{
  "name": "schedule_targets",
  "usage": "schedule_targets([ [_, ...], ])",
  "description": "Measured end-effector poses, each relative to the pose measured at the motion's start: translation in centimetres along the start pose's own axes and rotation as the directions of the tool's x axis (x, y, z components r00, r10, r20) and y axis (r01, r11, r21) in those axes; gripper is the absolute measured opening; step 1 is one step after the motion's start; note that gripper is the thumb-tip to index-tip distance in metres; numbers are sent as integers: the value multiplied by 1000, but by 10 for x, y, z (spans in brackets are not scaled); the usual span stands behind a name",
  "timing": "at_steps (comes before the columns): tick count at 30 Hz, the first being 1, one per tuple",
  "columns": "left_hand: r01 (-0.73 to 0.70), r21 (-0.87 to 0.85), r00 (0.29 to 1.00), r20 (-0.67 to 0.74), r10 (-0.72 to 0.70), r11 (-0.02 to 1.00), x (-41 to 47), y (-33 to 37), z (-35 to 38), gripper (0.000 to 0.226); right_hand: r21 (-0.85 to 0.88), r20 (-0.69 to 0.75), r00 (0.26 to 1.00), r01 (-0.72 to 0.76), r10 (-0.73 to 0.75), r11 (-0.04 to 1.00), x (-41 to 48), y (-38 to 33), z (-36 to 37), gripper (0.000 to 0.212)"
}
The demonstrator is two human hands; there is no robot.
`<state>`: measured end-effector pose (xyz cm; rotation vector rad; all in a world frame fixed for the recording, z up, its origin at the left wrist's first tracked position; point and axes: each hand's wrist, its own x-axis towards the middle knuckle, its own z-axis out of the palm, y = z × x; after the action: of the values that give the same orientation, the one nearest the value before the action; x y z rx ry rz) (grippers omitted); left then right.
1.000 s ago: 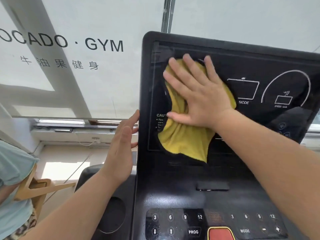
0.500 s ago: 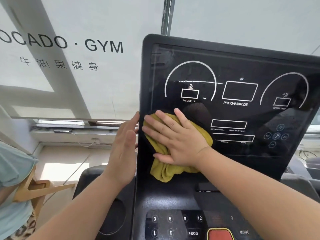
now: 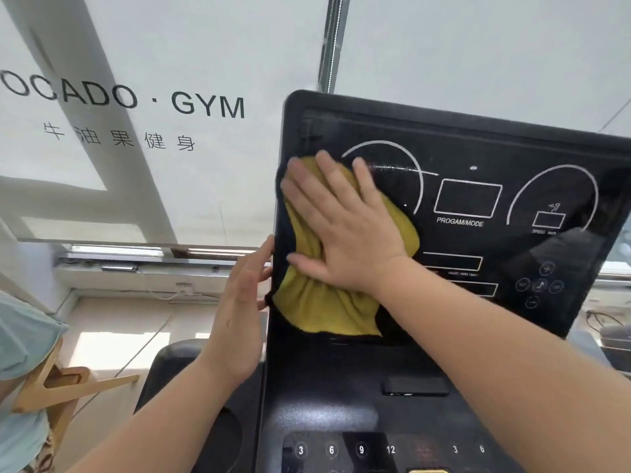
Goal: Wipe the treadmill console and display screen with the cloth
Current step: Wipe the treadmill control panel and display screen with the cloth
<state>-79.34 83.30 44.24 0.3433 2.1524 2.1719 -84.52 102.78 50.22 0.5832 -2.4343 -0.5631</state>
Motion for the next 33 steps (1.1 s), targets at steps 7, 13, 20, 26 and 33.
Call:
schedule_targets([
  [7, 20, -81, 1000, 6, -19, 996, -1, 7, 3, 88, -12, 44, 926, 377, -376, 926, -29, 11, 11, 91],
  [13, 55, -58, 998, 4, -55, 997, -1, 5, 3, 89, -27, -22, 998, -65, 65, 998, 44, 79, -32, 98],
  [20, 1, -47, 998, -63, -4, 999, 0, -2, 10, 91, 78, 6, 991, -134, 134, 988, 0, -14, -1, 97],
  [26, -29, 206, 986, -157, 63, 978, 1, -13, 16, 57, 77, 17, 992, 123, -124, 989, -70, -52, 35, 89],
  [33, -100, 547, 955, -181, 235, 831, -3, -9, 34, 76, -15, -29, 999, 23, -23, 1000, -33, 47, 8, 93],
])
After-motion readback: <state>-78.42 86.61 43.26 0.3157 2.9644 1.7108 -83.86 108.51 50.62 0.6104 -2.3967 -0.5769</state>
